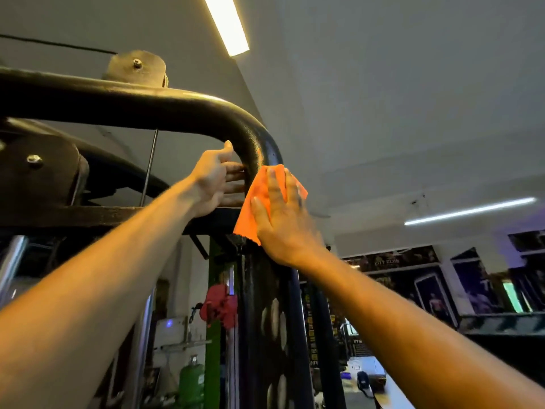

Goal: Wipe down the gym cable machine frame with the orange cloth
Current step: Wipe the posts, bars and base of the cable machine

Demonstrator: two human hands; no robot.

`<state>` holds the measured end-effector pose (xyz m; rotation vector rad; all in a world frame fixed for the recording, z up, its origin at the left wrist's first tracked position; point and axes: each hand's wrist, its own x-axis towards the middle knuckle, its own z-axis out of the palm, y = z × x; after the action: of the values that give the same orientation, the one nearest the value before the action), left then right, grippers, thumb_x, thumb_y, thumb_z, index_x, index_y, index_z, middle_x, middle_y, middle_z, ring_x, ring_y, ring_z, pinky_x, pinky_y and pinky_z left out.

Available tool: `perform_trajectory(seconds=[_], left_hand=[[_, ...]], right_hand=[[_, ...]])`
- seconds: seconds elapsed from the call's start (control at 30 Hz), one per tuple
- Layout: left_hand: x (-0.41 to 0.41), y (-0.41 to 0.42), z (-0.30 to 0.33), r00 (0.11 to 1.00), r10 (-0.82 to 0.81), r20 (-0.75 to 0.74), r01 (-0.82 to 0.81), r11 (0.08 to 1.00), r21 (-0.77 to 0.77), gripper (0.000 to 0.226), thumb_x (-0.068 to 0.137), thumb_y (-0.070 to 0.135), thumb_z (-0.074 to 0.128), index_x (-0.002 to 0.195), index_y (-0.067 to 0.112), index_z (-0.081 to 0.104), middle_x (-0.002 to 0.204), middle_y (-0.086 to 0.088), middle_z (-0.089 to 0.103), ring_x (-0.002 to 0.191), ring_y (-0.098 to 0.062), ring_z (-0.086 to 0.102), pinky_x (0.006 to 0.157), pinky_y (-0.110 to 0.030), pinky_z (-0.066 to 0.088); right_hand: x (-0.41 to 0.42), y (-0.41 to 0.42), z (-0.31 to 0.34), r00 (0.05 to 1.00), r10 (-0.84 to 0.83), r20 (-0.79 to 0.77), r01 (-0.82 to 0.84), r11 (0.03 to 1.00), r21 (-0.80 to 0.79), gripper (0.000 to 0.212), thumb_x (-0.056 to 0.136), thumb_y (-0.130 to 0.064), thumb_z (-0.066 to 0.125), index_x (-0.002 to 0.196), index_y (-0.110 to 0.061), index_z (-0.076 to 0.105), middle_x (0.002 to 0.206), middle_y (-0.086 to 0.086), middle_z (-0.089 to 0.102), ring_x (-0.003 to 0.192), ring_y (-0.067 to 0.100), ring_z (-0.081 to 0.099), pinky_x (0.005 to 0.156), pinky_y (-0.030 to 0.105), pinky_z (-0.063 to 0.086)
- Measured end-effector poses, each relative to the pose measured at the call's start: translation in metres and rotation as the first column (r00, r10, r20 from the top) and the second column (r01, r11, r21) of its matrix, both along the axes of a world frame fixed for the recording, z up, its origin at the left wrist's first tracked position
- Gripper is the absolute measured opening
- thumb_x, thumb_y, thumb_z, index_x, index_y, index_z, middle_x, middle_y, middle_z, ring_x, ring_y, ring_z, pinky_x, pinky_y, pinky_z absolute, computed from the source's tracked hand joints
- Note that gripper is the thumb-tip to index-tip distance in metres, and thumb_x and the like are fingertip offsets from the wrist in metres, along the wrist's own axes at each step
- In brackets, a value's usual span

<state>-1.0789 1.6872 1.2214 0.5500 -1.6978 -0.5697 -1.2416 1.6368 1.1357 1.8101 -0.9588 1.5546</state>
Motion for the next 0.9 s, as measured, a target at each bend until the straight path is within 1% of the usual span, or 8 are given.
perform_trajectory(seconds=[0.2,0.37,0.43,0.53,0.63,0.73,0.8,0.9], left_hand=[[0.004,-0.007,0.001,0.996,0.058,0.061,-0.056,0.998,-0.025,0.083,0.108,0.073,0.023,0.154,0.01,0.051,0.142,-0.008,0.067,0.122,-0.022,0.068,0.088,-0.04,0.055],[0.003,-0.007,-0.001,0.993,0.075,0.086,-0.069,0.995,-0.068,0.071,0.109,0.072,0.025,0.134,0.017,0.063,0.127,0.001,0.073,0.112,-0.015,0.071,0.08,-0.036,0.054],[0.005,-0.007,-0.001,0.994,0.076,0.084,-0.07,0.995,-0.072,0.068,0.109,0.071,0.026,0.128,0.019,0.065,0.125,0.001,0.074,0.112,-0.016,0.071,0.08,-0.036,0.055],[0.009,-0.01,0.001,0.995,0.043,0.085,-0.038,0.998,-0.057,0.078,0.108,0.072,0.026,0.147,0.011,0.057,0.134,-0.006,0.072,0.122,-0.024,0.07,0.092,-0.042,0.057],[0.008,-0.009,0.0,0.993,0.043,0.108,-0.037,0.997,-0.061,0.078,0.11,0.07,0.024,0.145,0.009,0.057,0.133,-0.01,0.073,0.121,-0.027,0.071,0.09,-0.043,0.059],[0.009,-0.008,-0.001,0.993,0.015,0.116,-0.008,0.998,-0.064,0.069,0.11,0.069,0.028,0.134,0.013,0.061,0.129,-0.004,0.072,0.118,-0.023,0.07,0.088,-0.042,0.057],[0.012,-0.008,-0.001,0.993,0.004,0.116,0.004,0.998,-0.066,0.063,0.11,0.068,0.029,0.12,0.017,0.065,0.13,-0.003,0.07,0.122,-0.023,0.068,0.093,-0.045,0.055],[0.014,-0.006,0.0,0.994,-0.035,0.107,0.041,0.998,-0.051,0.063,0.11,0.068,0.032,0.122,0.016,0.066,0.134,-0.006,0.07,0.126,-0.026,0.067,0.102,-0.05,0.055]], right_hand=[[0.011,0.011,0.06,1.0,0.009,0.026,-0.01,1.0,0.018,0.072,0.114,-0.052,0.034,0.173,-0.036,-0.003,0.182,0.002,-0.011,0.167,0.036,-0.006,0.133,0.064,0.011],[0.008,0.01,0.002,1.0,-0.03,-0.003,0.03,1.0,0.0,0.074,0.114,-0.055,0.031,0.171,-0.039,-0.013,0.18,-0.006,-0.023,0.166,0.03,-0.019,0.134,0.058,-0.004],[0.007,0.01,-0.001,0.999,-0.042,0.01,0.041,0.999,0.026,0.074,0.114,-0.058,0.032,0.171,-0.042,-0.012,0.179,-0.008,-0.022,0.167,0.028,-0.018,0.132,0.059,-0.003],[0.014,0.012,0.047,0.997,-0.051,0.056,0.048,0.997,0.059,0.073,0.113,-0.058,0.032,0.172,-0.04,-0.007,0.181,-0.004,-0.014,0.168,0.033,-0.009,0.133,0.063,0.005],[0.015,0.013,0.078,0.996,-0.013,0.093,0.007,0.998,0.069,0.072,0.114,-0.056,0.032,0.173,-0.037,-0.005,0.182,-0.001,-0.009,0.168,0.035,-0.005,0.134,0.063,0.008],[0.015,0.009,0.035,0.997,0.019,0.069,-0.02,1.0,0.018,0.071,0.114,-0.055,0.032,0.172,-0.041,-0.007,0.181,-0.007,-0.015,0.168,0.028,-0.009,0.134,0.06,0.01],[0.014,0.009,-0.008,0.999,0.025,0.046,-0.026,1.0,0.016,0.071,0.114,-0.057,0.032,0.17,-0.047,-0.011,0.179,-0.013,-0.02,0.167,0.023,-0.012,0.132,0.057,0.012],[0.012,0.011,-0.002,0.998,-0.018,0.063,0.018,1.0,0.004,0.072,0.113,-0.056,0.035,0.171,-0.047,-0.006,0.18,-0.01,-0.014,0.168,0.025,-0.005,0.131,0.059,0.017]])
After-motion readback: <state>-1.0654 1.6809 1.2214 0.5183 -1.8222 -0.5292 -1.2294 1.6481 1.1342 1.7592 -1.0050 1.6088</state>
